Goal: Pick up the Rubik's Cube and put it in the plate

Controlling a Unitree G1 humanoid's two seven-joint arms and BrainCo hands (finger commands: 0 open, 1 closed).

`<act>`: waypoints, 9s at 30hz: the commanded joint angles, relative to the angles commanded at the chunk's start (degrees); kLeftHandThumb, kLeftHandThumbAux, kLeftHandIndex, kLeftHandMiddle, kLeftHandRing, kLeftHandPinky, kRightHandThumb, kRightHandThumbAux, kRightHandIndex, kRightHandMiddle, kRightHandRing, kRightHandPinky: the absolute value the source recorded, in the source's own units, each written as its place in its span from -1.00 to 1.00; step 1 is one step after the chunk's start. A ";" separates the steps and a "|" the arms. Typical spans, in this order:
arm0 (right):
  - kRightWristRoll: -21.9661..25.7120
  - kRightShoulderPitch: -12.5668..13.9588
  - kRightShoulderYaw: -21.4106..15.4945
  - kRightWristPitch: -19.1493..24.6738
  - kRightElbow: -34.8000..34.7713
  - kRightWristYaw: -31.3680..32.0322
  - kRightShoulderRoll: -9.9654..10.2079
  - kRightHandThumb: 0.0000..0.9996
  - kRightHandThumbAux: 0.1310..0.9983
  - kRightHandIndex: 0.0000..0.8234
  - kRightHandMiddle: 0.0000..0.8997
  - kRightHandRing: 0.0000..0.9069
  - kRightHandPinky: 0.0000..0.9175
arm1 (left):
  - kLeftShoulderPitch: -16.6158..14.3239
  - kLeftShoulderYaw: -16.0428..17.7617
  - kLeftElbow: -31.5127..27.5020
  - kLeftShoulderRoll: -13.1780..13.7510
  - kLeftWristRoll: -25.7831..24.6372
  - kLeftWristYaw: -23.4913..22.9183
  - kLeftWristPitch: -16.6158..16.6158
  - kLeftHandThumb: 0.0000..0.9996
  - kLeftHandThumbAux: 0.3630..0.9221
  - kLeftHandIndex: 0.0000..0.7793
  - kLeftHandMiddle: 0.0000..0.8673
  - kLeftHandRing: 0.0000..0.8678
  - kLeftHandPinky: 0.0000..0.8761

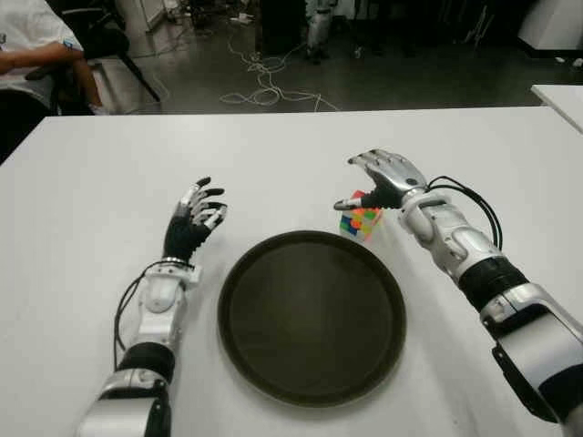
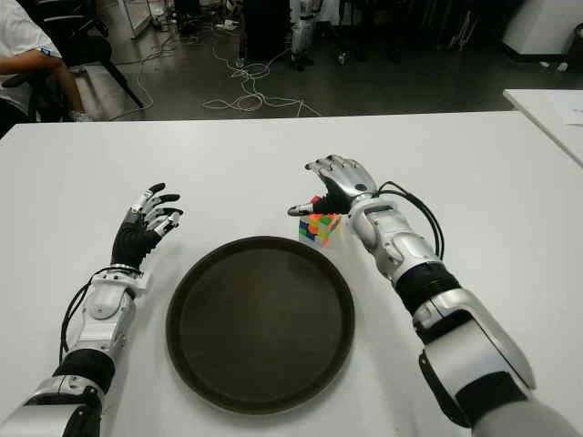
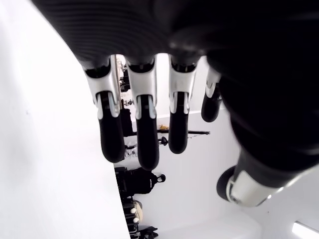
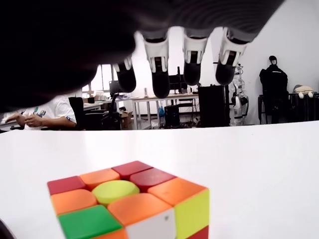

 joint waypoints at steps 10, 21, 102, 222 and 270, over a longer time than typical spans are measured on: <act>0.75 0.09 -0.09 -0.87 1.04 -2.30 0.10 -1.00 -0.44 -1.00 -1.00 -1.00 -1.00 | -0.05 -0.04 0.51 0.08 -0.22 -0.77 -0.86 0.19 0.22 -0.64 -0.43 -0.28 -0.15; 1.81 0.01 -0.40 -1.62 0.58 -2.19 -0.08 -1.00 -0.15 -1.00 -1.00 -1.00 -1.00 | -0.08 -0.24 0.27 0.29 0.04 -0.64 -0.27 0.17 0.23 -0.61 -0.41 -0.26 -0.14; 2.29 7.17 1.25 -0.61 -1.04 -6.92 2.18 -1.00 0.20 -1.00 -1.00 -1.00 -0.99 | 0.45 -0.04 -1.47 -0.61 -0.98 -0.65 0.50 0.21 0.22 -0.64 -0.43 -0.28 -0.17; 5.07 -4.14 -1.75 -2.06 16.16 -14.08 3.71 -1.00 0.20 -1.00 -1.00 -1.00 -0.99 | -2.75 -0.58 4.01 -0.46 0.91 1.78 -0.58 0.20 0.27 -0.61 -0.40 -0.25 -0.15; 5.01 -1.71 0.78 -7.84 16.99 -10.18 4.58 -1.00 0.37 -1.00 -1.00 -1.00 -0.86 | -1.19 -0.40 1.65 -1.11 -0.70 0.31 -1.18 0.19 0.22 -0.66 -0.41 -0.27 -0.18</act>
